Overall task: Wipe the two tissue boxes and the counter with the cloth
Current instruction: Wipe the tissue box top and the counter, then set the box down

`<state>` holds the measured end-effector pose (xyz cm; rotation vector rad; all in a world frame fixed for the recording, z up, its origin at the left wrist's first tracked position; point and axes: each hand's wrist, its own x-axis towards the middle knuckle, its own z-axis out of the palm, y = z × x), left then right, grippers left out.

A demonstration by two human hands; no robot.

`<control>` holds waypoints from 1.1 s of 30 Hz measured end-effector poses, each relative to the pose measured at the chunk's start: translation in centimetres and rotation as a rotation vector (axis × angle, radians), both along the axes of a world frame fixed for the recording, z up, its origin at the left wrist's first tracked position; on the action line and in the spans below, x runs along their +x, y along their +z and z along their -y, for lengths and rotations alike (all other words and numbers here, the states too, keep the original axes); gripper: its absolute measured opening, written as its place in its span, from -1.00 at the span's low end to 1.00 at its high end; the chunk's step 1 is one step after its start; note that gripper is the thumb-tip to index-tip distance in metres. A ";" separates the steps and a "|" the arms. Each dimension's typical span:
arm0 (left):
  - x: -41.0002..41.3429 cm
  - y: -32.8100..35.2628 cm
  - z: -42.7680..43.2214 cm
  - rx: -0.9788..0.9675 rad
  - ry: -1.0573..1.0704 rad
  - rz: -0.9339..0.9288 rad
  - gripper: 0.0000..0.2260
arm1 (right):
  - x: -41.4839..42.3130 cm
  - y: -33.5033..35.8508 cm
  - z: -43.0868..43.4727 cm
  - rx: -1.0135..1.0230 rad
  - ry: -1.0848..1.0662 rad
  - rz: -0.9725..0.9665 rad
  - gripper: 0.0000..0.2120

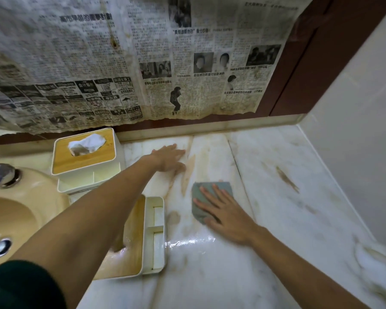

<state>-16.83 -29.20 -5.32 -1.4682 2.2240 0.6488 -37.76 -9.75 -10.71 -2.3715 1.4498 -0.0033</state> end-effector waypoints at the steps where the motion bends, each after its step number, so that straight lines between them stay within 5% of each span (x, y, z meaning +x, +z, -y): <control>1: 0.0 0.7 -0.4 -0.004 -0.007 -0.010 -0.41 | 0.2 0.3 -1.1 0.017 0.009 0.022 -0.48; 11: 1.2 7.1 -9.4 -0.196 -0.060 -0.411 -0.72 | 1.6 3.6 -4.2 0.088 0.151 0.129 -0.62; 14: 3.7 8.8 -11.8 -0.282 -0.014 -0.582 -0.79 | 1.9 5.8 -3.3 0.082 -0.047 0.266 -0.71; 18: 8.0 10.8 -14.4 -0.403 0.125 -0.748 -0.84 | 4.9 9.5 -1.1 0.102 -0.323 0.567 -0.70; 23: 12.7 11.0 -17.9 -0.569 0.450 -0.775 -0.83 | 10.2 13.2 1.7 0.126 -0.282 0.603 -0.63; 25: 14.1 10.7 -19.1 -0.560 0.631 -0.662 -0.73 | 12.1 13.5 2.5 0.214 -0.232 0.547 -0.61; 28: 15.5 10.3 -20.5 -0.132 0.802 -0.561 -0.42 | 14.3 12.8 3.1 0.329 -0.187 0.431 -0.58; 30: 16.2 10.3 -21.2 0.158 0.719 -0.494 -0.04 | 15.0 11.9 3.3 0.391 -0.160 0.371 -0.57; 33: 16.8 9.9 -21.8 0.168 0.433 -0.291 0.44 | 15.4 11.1 3.1 0.435 -0.178 0.378 -0.59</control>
